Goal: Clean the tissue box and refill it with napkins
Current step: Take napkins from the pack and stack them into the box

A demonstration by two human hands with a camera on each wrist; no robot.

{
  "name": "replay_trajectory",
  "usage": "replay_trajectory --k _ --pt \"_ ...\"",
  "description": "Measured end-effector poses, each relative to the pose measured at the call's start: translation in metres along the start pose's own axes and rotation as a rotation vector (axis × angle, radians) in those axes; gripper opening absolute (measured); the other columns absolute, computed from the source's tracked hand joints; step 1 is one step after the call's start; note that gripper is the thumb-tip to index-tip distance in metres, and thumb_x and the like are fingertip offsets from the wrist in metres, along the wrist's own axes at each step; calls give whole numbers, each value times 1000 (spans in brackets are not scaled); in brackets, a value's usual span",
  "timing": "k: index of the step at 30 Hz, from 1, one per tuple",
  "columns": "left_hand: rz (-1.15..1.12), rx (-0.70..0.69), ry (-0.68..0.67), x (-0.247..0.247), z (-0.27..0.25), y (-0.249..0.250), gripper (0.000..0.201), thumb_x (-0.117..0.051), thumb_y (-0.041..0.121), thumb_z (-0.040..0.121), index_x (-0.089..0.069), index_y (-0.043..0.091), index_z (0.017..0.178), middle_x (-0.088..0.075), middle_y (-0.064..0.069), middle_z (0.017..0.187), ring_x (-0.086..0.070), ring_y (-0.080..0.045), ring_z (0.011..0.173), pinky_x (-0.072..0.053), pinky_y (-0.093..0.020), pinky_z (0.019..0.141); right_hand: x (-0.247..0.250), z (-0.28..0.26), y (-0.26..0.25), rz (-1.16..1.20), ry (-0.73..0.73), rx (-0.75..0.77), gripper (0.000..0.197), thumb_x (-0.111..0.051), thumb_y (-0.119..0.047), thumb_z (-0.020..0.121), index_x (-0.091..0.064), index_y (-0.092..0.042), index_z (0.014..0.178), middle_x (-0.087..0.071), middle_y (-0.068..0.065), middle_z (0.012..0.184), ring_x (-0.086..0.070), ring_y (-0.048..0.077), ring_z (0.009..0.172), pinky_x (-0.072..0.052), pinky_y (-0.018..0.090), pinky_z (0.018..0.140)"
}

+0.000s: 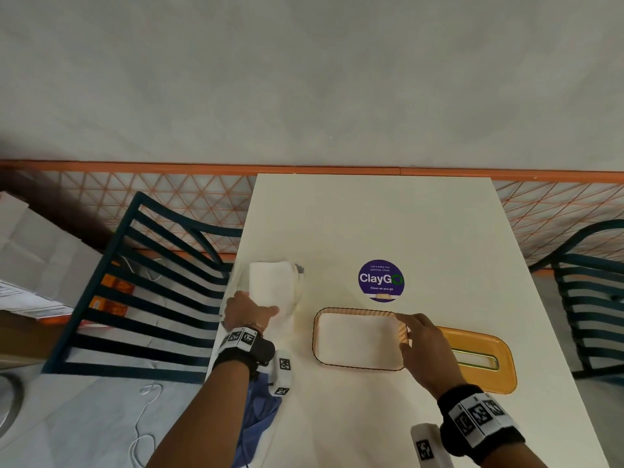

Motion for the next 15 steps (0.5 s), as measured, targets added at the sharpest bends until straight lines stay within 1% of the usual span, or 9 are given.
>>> replay_trajectory --k 2,5,8,11,15 --pt "33 -30 34 4 -3 4 86 -88 51 63 -56 11 132 -59 -12 129 -60 -34 119 -52 -49 100 0 0 0 -8 -2 -1 63 -72 3 82 -58 -17 140 -63 4 130 -66 24 112 -59 36 94" --pt "17 -67 72 6 -5 7 70 -86 45 66 -62 15 124 -63 -10 121 -63 -32 112 -52 -47 98 0 0 0 -4 -2 1 62 -72 3 83 -58 -18 140 -63 3 130 -67 23 111 -59 34 93" --pt "3 -101 113 8 -8 9 57 -83 40 66 -67 19 116 -67 -6 111 -66 -29 101 -56 -47 93 1 0 1 -6 -2 3 63 -72 3 82 -59 -19 140 -63 2 129 -67 21 110 -59 32 92" --pt "-17 -123 152 10 -15 12 47 -81 33 71 -65 21 113 -63 -5 112 -65 -28 101 -53 -45 94 0 1 2 -4 4 6 63 -73 3 82 -59 -20 139 -64 1 128 -68 21 108 -58 29 90" --pt "-76 -116 138 10 -23 15 37 -78 31 75 -64 23 108 -60 -2 112 -61 -27 104 -49 -50 99 -2 1 2 -32 0 9 62 -73 0 82 -59 -21 139 -63 -1 129 -67 19 108 -58 27 89"
Point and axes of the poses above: each hand's wrist, its own z-axis towards the middle knuckle, its own x-axis out of the back of the hand, y = z × x, the point moved 6 cm from there along z, towards the middle knuckle
